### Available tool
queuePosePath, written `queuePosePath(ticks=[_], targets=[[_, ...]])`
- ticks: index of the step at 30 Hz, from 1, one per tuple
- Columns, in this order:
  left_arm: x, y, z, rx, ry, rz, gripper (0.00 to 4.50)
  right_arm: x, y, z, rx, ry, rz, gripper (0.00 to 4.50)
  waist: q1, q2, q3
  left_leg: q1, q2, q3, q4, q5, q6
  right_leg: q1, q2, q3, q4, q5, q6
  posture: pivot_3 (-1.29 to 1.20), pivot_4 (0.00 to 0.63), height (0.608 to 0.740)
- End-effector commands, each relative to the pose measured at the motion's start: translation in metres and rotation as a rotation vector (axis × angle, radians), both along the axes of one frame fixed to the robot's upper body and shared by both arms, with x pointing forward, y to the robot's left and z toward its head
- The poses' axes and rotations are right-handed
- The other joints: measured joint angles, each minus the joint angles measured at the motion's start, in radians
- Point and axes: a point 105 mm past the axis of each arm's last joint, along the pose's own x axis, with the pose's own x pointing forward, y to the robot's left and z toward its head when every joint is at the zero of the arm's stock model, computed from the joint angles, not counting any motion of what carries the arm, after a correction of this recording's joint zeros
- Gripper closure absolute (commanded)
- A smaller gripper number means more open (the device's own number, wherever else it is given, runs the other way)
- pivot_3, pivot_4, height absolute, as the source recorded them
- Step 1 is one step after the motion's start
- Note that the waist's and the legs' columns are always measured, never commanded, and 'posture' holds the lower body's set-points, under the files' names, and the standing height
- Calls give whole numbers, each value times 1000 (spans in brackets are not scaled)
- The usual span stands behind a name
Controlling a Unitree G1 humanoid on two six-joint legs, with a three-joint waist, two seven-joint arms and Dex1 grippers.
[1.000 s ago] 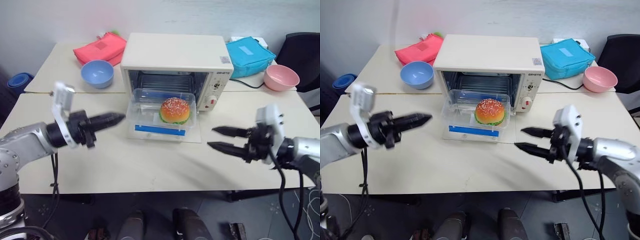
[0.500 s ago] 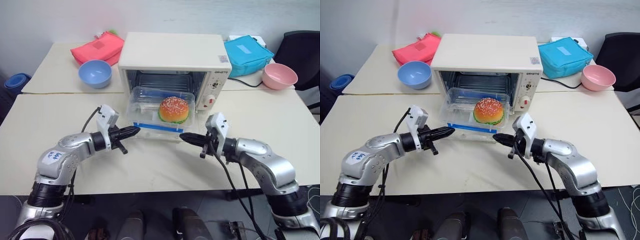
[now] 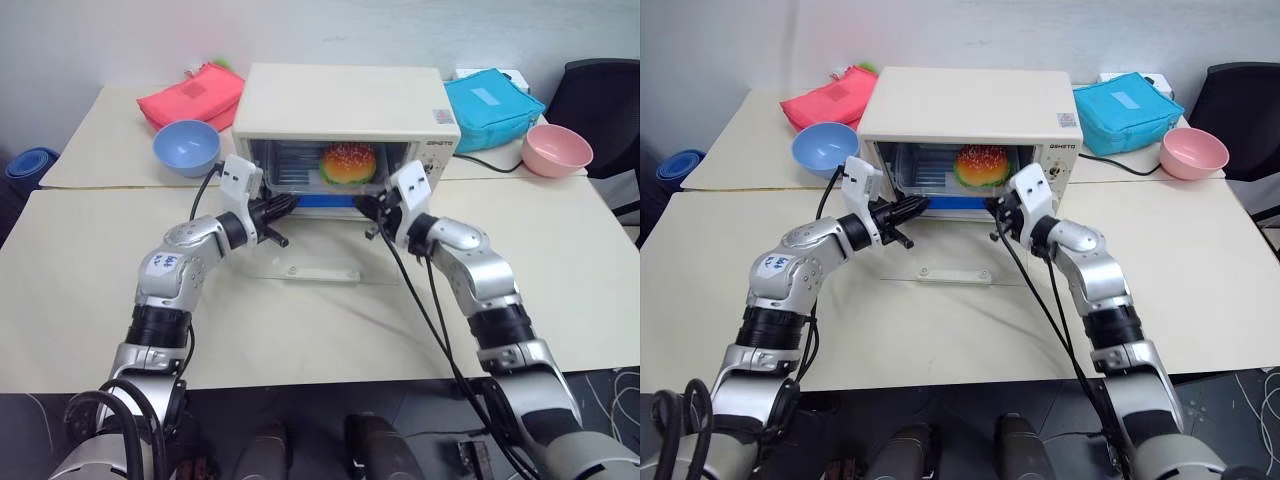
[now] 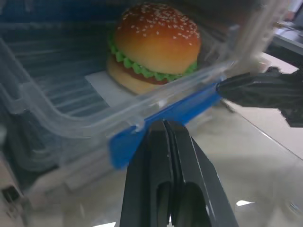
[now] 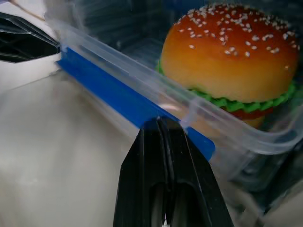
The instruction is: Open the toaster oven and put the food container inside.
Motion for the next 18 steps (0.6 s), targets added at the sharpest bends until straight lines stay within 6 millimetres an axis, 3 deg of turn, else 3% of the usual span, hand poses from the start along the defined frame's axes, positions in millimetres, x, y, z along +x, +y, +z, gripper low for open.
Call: queuePosePath(ticks=[1, 3, 10, 14, 18], targets=[[6, 12, 25, -42, -88, 65, 4500, 6, -6, 23, 67, -65, -34, 4474, -7, 0, 0, 0, 0, 0, 1, 0, 0, 0, 0, 0, 1, 0, 0, 0, 150, 740], [1, 19, 30, -58, -99, 57, 4500, -3, -8, 22, 78, -54, 0, 4474, -9, 0, 0, -1, 0, 1, 1, 0, 0, 0, 0, 1, 3, 1, 2, 0, 150, 740], [-67, 50, 51, -107, -94, -145, 4500, -77, -44, 4, 20, 38, 120, 4474, -8, 0, 0, -4, 0, 0, 0, -2, 0, -3, 0, 1, 4, 1, 1, 0, 150, 740], [-112, 62, 57, -15, -80, -257, 3655, -108, -73, -17, -36, 124, 51, 4500, -8, 0, 0, -7, 1, 0, -1, -3, 3, -7, -1, 2, 2, 1, 1, 0, 150, 740], [-142, 80, 68, 174, -80, -319, 2420, -134, -96, -64, -49, 267, -80, 4500, -7, 0, 0, -5, 1, -1, -2, -3, 3, -5, -1, 2, -2, 0, 0, 0, 150, 740]])
